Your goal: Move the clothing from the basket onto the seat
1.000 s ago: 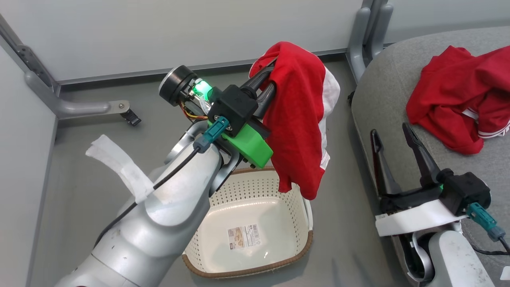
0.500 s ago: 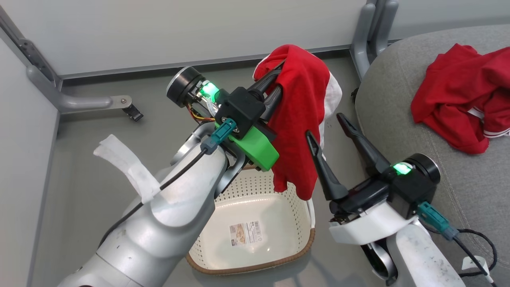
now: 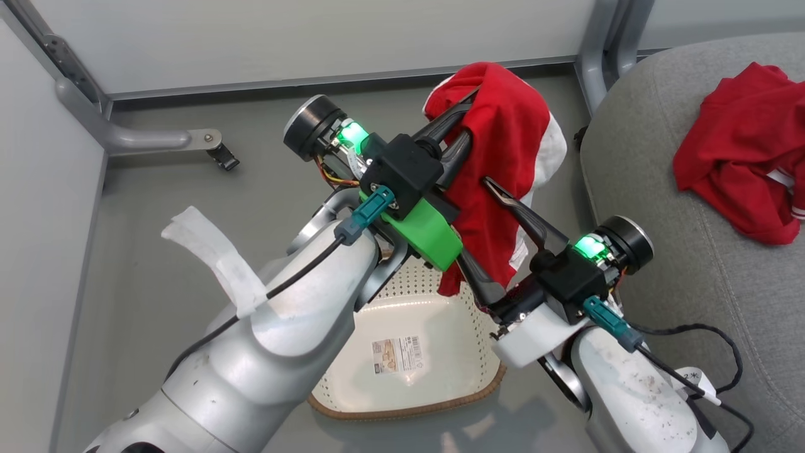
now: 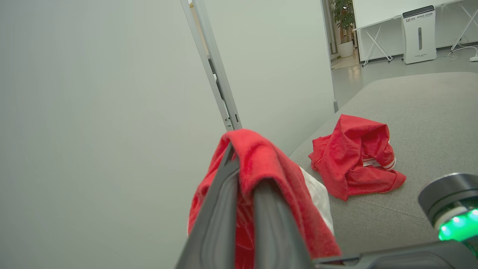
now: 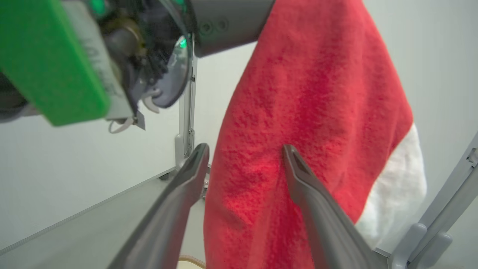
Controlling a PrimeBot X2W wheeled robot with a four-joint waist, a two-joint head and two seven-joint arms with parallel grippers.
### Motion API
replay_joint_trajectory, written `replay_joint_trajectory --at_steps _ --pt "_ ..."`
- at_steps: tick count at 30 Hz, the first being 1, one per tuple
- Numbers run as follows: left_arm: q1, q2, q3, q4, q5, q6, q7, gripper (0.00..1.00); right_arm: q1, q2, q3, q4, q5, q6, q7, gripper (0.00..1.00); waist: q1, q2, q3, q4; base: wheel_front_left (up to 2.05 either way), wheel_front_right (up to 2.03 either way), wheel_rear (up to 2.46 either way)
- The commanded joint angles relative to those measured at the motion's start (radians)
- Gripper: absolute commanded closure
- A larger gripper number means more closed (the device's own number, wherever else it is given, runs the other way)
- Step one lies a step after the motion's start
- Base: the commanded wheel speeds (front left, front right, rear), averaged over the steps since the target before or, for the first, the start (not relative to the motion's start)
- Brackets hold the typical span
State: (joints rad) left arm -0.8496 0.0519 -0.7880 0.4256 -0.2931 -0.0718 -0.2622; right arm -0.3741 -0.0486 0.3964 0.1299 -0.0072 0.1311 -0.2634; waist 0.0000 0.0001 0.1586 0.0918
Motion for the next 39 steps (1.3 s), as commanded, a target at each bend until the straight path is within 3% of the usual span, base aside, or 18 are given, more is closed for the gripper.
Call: replay_joint_trajectory --at_steps 1,15,39 --pt "-0.016 -0.001 -0.007 -0.010 -0.009 0.009 -0.004 1.00 -0.014 -0.003 -0.006 0.010 -0.024 -0.001 -0.002 0.00 0.0000 -0.0001 0.008 0.006 0.00 0.00 0.00" --pt "-0.029 -0.001 -0.081 -0.055 -0.095 0.075 -0.004 1.00 -0.068 -0.003 -0.081 0.074 0.001 -0.001 -0.002 0.00 0.0000 -0.0001 0.023 0.017 0.00 0.00 0.00" --pt "-0.121 -0.001 -0.181 -0.162 -0.188 0.164 -0.004 1.00 -0.159 -0.003 -0.061 0.231 0.063 -0.001 -0.002 0.00 0.0000 -0.0001 0.059 0.044 0.00 0.00 0.00"
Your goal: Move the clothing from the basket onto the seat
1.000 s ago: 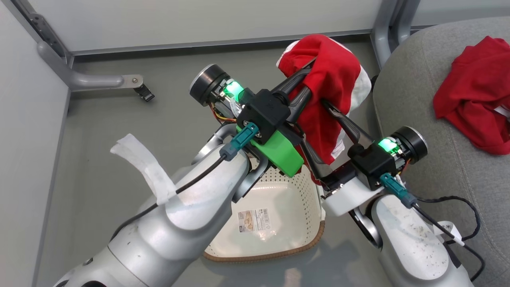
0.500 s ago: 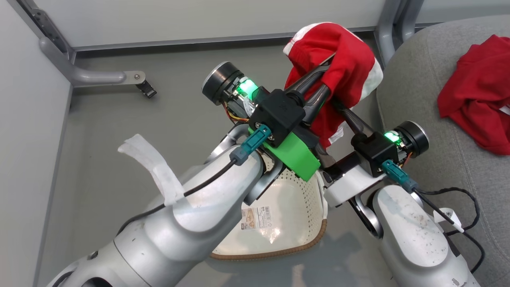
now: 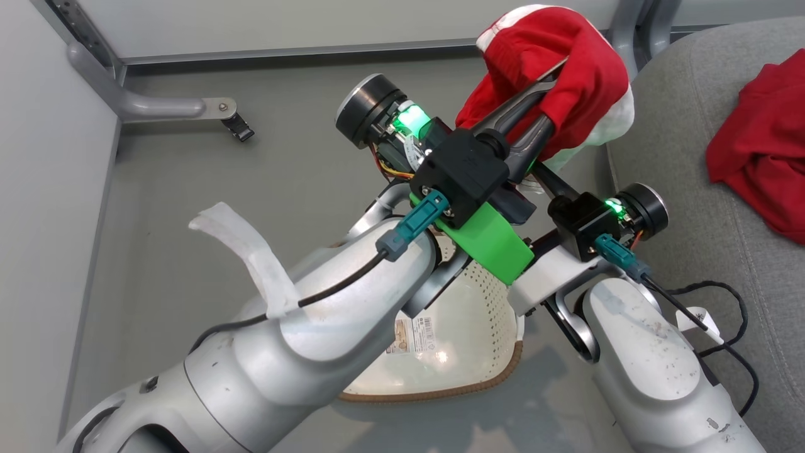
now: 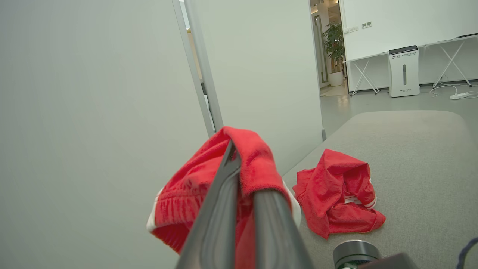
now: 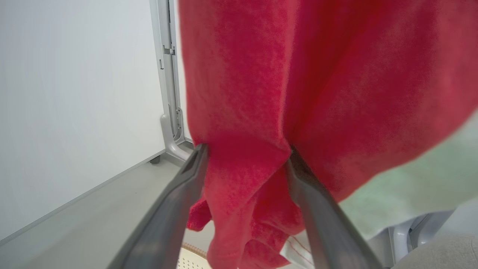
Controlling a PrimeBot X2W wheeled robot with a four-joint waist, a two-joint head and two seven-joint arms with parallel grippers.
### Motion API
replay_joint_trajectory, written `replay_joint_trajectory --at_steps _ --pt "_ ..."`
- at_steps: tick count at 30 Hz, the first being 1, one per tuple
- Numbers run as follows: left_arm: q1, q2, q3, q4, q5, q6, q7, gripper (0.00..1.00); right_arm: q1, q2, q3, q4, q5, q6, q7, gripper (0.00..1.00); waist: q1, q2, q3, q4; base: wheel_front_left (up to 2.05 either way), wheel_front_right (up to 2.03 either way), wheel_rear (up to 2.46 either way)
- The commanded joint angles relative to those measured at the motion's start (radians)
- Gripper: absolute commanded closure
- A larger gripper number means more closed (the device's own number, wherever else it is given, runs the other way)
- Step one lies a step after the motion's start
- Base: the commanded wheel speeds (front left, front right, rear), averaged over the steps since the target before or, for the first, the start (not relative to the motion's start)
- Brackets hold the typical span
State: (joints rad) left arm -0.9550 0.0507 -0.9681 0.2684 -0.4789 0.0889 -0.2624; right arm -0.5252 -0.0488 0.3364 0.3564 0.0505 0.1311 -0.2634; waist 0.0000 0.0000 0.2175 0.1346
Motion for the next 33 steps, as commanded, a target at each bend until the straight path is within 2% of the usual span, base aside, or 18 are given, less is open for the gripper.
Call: replay_joint_trajectory --at_steps 1,18,25,26,27,28,33 --pt "-0.019 0.000 -0.005 -0.009 -0.005 0.007 -0.004 1.00 -0.011 -0.003 -0.001 0.010 0.006 -0.001 -0.002 0.00 0.0000 0.0000 0.001 0.002 0.00 0.00 0.00" --pt "-0.051 -0.001 -0.055 -0.053 -0.049 0.054 -0.004 1.00 -0.038 -0.003 0.013 0.083 0.055 -0.001 -0.002 0.00 0.0000 0.0000 -0.005 0.015 0.00 0.00 0.00" --pt "-0.045 0.000 -0.062 -0.046 -0.053 0.060 -0.004 1.00 -0.039 -0.003 0.021 0.060 0.084 -0.001 -0.002 0.00 0.0000 0.0000 -0.004 0.015 0.00 0.00 0.00" --pt "-0.042 0.000 -0.062 -0.045 -0.054 0.060 -0.004 1.00 -0.039 -0.003 0.019 0.055 0.087 -0.001 -0.002 0.50 0.0000 0.0000 -0.004 0.014 0.00 0.00 0.00" --pt "-0.039 0.000 -0.062 -0.042 -0.054 0.060 -0.004 1.00 -0.039 -0.003 0.017 0.053 0.087 -0.001 -0.002 0.61 0.0000 0.0000 -0.004 0.014 0.00 0.00 0.00" --pt "-0.036 0.000 -0.062 -0.038 -0.055 0.059 -0.004 1.00 -0.038 -0.003 0.018 0.051 0.092 -0.001 -0.002 1.00 0.0000 0.0000 -0.004 0.013 0.00 0.00 0.00" --pt "-0.023 0.000 -0.052 -0.016 -0.052 0.053 -0.004 1.00 -0.029 -0.003 0.018 0.040 0.097 -0.001 -0.002 1.00 0.0000 0.0000 -0.008 0.008 0.00 0.00 0.00"
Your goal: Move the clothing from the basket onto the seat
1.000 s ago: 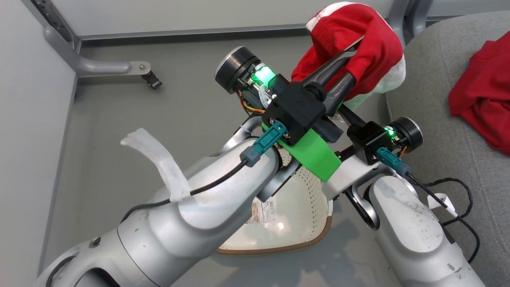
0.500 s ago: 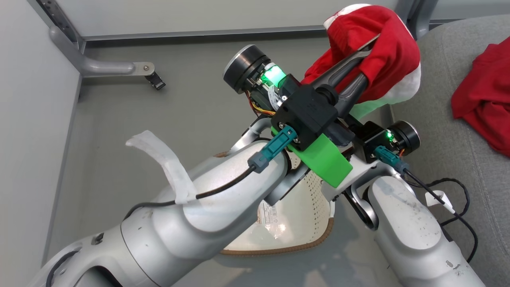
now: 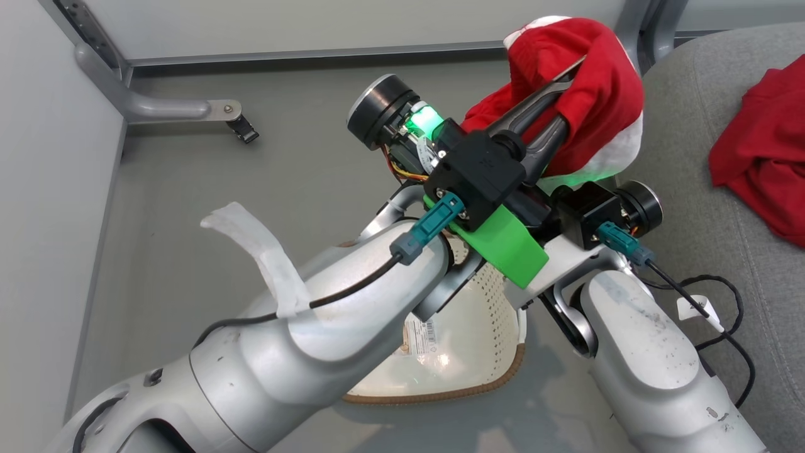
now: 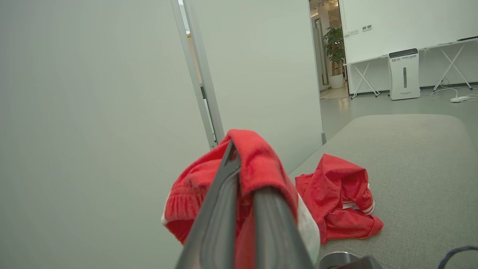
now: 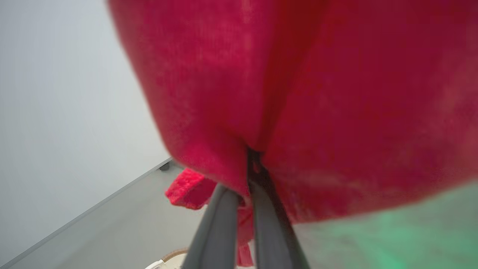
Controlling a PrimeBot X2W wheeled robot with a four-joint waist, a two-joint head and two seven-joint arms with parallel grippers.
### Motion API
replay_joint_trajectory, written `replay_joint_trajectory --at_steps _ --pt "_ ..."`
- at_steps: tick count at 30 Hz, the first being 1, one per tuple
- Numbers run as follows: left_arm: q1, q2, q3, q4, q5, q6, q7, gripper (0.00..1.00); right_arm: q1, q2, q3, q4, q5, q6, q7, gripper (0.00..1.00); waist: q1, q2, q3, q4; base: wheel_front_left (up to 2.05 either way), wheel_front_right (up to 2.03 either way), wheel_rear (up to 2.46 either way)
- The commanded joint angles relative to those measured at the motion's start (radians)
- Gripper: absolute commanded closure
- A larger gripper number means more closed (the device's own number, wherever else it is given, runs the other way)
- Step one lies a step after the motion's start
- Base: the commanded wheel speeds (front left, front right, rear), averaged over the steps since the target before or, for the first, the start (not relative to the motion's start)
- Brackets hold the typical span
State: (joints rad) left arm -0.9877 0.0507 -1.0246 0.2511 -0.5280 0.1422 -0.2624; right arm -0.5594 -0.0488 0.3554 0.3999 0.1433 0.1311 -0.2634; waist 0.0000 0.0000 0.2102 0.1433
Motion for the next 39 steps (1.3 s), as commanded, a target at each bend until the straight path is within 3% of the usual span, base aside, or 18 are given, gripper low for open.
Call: replay_joint_trajectory --at_steps 1,39 --pt "0.011 0.000 0.006 0.004 -0.003 -0.001 -0.004 1.00 0.008 -0.003 0.000 -0.004 0.003 -0.001 -0.002 1.00 0.0000 0.0000 -0.001 -0.001 0.00 0.00 0.00" --pt "0.044 0.000 0.033 0.086 0.019 -0.040 -0.003 1.00 0.051 -0.003 0.051 -0.022 0.035 -0.001 -0.002 1.00 0.0000 0.0000 -0.028 -0.031 0.00 0.00 0.00"
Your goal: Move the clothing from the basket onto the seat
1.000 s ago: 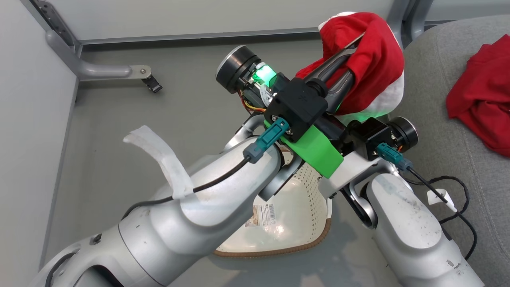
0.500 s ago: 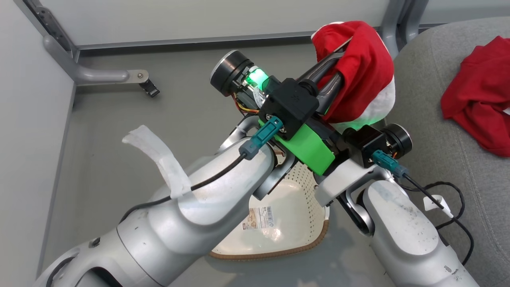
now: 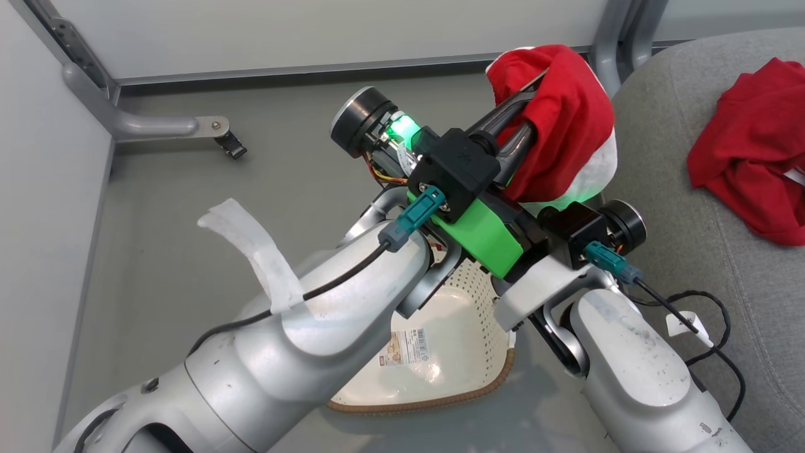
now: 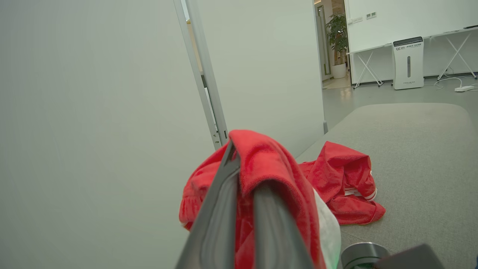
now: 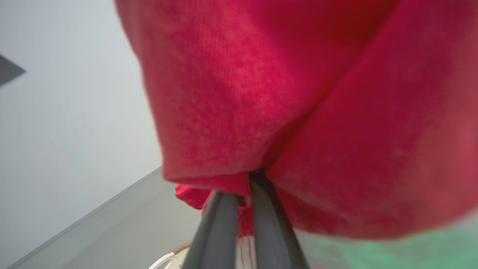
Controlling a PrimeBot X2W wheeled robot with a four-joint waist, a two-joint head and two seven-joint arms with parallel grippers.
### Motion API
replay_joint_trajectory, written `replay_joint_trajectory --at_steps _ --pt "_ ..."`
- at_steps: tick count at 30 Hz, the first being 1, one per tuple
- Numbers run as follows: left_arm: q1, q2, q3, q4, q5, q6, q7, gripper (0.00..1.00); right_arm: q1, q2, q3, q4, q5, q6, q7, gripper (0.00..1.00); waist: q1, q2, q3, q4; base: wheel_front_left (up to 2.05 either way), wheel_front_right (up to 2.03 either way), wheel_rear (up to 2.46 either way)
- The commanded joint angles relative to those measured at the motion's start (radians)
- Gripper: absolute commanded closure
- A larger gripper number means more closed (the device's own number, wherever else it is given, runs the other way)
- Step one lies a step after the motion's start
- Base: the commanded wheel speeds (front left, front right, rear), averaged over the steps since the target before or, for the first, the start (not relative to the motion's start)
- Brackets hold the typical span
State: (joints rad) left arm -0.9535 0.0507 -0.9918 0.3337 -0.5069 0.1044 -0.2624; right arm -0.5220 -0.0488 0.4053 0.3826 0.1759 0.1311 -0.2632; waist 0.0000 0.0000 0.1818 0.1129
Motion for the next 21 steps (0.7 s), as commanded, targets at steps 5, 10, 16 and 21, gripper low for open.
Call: replay_joint_trajectory --at_steps 5,10,16,21 --pt "0.003 0.000 0.005 0.005 0.006 0.005 -0.004 0.00 0.013 -0.003 0.002 -0.007 0.009 -0.001 -0.002 1.00 0.0000 0.0000 0.003 -0.004 0.00 0.00 0.00" --pt "0.004 0.000 0.006 0.007 0.009 0.006 -0.004 0.00 0.010 -0.003 0.002 -0.014 0.010 -0.001 -0.002 1.00 0.0000 0.0000 0.008 -0.006 0.00 0.00 0.00" --pt "0.000 0.000 0.011 0.009 0.019 0.006 -0.003 0.00 0.004 -0.003 -0.004 -0.022 0.004 -0.001 -0.002 1.00 0.0000 0.0000 0.015 -0.009 0.00 0.00 0.00" --pt "0.002 0.000 0.020 0.010 0.028 0.005 -0.003 0.00 0.002 -0.003 -0.022 -0.029 0.000 -0.001 -0.002 1.00 0.0000 0.0000 0.019 -0.016 0.00 0.00 0.00"
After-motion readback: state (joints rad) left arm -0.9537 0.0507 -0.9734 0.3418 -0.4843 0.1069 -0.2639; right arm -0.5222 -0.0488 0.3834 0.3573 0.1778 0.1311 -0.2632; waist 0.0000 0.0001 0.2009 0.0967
